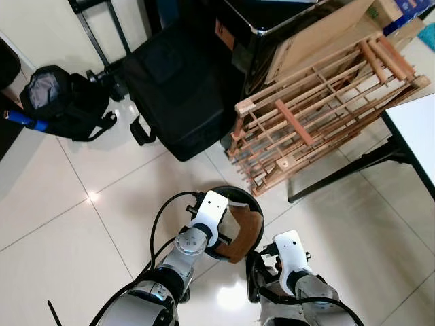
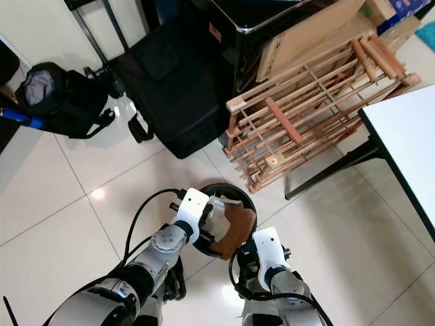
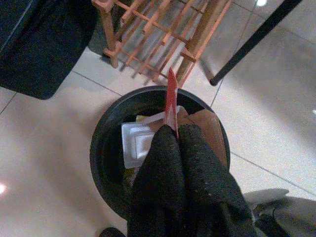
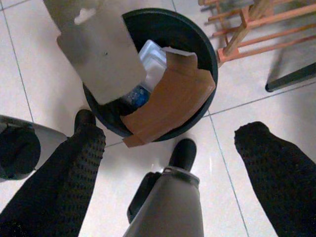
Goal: Picking trash to rubbish bin
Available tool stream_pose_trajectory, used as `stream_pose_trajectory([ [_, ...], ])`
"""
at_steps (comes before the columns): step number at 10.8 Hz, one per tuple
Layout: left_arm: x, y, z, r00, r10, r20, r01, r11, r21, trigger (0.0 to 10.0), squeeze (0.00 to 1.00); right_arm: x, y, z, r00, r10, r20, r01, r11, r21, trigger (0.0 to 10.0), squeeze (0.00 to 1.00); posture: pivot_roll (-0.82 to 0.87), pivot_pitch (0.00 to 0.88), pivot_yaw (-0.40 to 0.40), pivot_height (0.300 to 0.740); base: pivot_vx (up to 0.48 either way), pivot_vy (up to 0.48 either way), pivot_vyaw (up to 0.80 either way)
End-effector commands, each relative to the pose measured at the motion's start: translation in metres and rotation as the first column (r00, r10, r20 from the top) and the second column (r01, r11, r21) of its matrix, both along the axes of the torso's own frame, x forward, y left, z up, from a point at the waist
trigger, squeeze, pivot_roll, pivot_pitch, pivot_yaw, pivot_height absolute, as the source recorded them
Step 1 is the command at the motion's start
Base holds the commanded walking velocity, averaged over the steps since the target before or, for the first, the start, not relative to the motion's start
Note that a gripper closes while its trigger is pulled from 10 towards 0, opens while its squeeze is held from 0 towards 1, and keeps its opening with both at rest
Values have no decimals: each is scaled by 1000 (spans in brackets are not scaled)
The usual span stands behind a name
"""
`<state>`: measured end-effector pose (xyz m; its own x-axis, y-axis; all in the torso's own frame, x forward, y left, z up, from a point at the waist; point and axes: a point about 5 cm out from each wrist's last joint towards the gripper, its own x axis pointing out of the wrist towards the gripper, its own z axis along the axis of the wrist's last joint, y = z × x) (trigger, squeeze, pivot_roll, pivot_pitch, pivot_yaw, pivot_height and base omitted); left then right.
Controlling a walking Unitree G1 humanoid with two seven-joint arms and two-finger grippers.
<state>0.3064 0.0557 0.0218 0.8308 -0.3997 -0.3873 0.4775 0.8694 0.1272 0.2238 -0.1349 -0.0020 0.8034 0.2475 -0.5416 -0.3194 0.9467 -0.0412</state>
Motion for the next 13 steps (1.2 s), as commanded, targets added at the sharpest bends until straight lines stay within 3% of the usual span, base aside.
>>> stream_pose_trajectory([
  [1,-13,-1,-15,998,-31,-63,33,999,25,10000,1000,-12,-2,-8,998,-17,-55,17,1000,1,10000,0,-149,466,7,740,0,0,0],
  [6,-13,0,-15,997,-28,-66,30,999,27,10000,1000,-12,-1,-7,998,-14,-66,14,1000,7,10000,0,-137,459,9,740,0,0,0],
  [7,-12,0,-15,998,-30,-56,32,999,42,10000,0,-10,0,-8,998,-13,-68,13,1000,7,10000,0,-133,454,12,740,0,0,0],
  [9,-12,3,-15,998,-14,-56,17,999,44,10000,0,-7,0,-9,997,-13,-71,13,1000,5,10000,0,-126,423,21,740,0,0,0],
  [11,-7,17,-12,997,64,-32,-64,998,5,10000,0,22,2,2,999,-34,6,34,999,0,10000,0,-111,326,46,740,0,0,0],
  [12,-6,26,-11,996,92,-3,-92,996,-10,10000,0,45,1,18,994,-69,86,69,998,11,10000,0,-108,266,58,740,0,0,0],
  [13,-5,29,-9,994,112,10,-112,994,-20,10000,0,53,0,23,991,-78,111,76,997,20,10000,0,-106,240,62,740,0,0,0],
])
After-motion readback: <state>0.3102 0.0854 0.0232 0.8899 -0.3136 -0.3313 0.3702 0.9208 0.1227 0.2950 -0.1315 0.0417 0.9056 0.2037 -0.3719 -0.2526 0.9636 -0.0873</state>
